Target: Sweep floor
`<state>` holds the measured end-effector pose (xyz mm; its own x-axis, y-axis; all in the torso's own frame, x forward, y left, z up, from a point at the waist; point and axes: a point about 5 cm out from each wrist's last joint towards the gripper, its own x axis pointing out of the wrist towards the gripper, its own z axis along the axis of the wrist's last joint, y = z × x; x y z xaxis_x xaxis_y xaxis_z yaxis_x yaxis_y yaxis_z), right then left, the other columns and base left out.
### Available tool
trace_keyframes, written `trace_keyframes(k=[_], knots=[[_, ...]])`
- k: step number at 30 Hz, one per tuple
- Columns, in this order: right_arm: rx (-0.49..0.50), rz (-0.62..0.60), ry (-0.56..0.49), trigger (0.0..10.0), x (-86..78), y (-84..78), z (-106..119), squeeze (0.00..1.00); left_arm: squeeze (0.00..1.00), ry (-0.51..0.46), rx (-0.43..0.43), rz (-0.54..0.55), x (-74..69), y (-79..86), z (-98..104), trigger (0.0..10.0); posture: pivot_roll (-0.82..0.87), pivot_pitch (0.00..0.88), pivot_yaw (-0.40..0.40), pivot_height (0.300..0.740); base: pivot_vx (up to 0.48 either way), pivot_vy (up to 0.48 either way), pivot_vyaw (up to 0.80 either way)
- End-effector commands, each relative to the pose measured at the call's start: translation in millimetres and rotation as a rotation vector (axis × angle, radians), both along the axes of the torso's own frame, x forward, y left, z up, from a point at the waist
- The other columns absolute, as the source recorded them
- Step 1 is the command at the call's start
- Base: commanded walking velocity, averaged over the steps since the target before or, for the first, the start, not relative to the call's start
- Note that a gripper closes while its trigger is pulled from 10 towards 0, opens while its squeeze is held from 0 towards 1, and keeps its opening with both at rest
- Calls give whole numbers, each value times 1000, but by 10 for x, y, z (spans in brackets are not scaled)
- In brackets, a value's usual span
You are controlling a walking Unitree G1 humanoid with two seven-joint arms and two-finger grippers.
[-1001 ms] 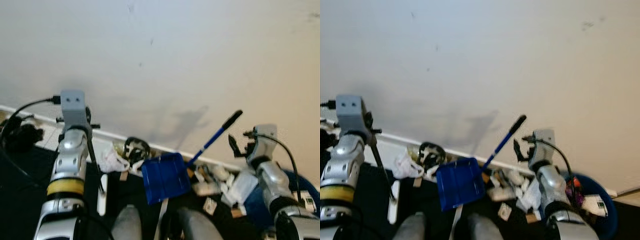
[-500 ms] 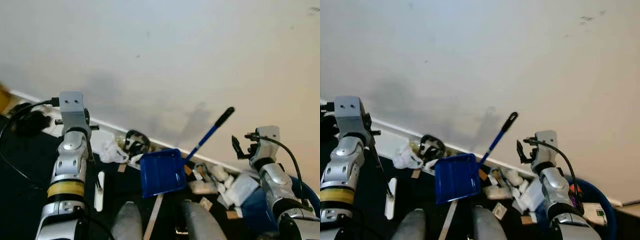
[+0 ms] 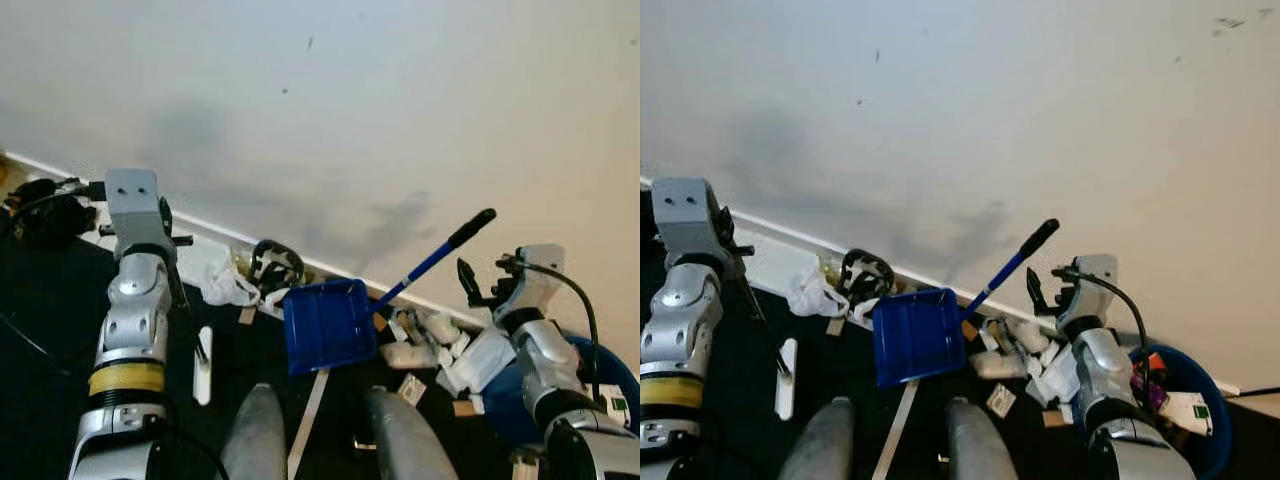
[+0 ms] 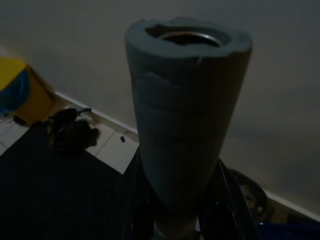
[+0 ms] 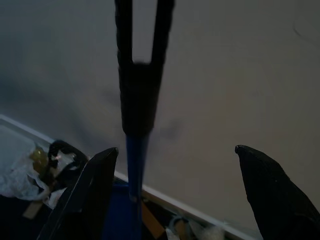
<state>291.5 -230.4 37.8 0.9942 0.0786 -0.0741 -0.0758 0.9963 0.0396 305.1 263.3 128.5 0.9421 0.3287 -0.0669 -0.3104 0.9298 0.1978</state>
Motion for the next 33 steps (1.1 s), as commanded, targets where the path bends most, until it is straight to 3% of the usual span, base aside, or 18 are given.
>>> trace_keyframes(k=[1,4,5,6,7,13,22,28,32,33], knots=[[15,-26,-23,10000,-21,-55,15,1000,0,-9,15,15,-53,25,-11,10000,174,240,-108,740,0,0,0],[28,-29,-68,10000,38,-66,102,1000,0,-39,31,23,-69,41,35,10000,180,243,-107,740,0,0,0],[47,-25,-87,10000,84,-63,152,510,0,-50,38,26,-77,53,56,10000,191,248,-105,740,0,0,0],[60,-23,-99,10000,114,-61,185,510,0,-57,43,27,-83,62,70,10000,191,248,-105,740,0,0,0],[87,-23,-105,10000,151,-59,217,0,0,-64,52,28,-89,73,89,10000,197,253,-104,740,0,0,0],[220,-46,-112,10000,246,-80,284,0,0,-100,71,30,-127,106,164,10000,223,265,-99,740,0,0,0],[255,27,-42,10000,328,-27,294,0,0,-114,113,20,-183,176,239,10000,254,287,-83,740,0,0,0],[193,83,-16,10000,336,-45,311,0,0,-119,129,25,-208,218,268,10000,270,291,-76,740,0,0,0],[3,144,6,10000,317,-123,345,0,0,-133,141,30,-237,258,296,10000,277,293,-67,740,0,0,0],[-8,147,4,10000,316,-129,350,0,0,-136,141,30,-239,261,299,10000,277,293,-67,740,0,0,0]])
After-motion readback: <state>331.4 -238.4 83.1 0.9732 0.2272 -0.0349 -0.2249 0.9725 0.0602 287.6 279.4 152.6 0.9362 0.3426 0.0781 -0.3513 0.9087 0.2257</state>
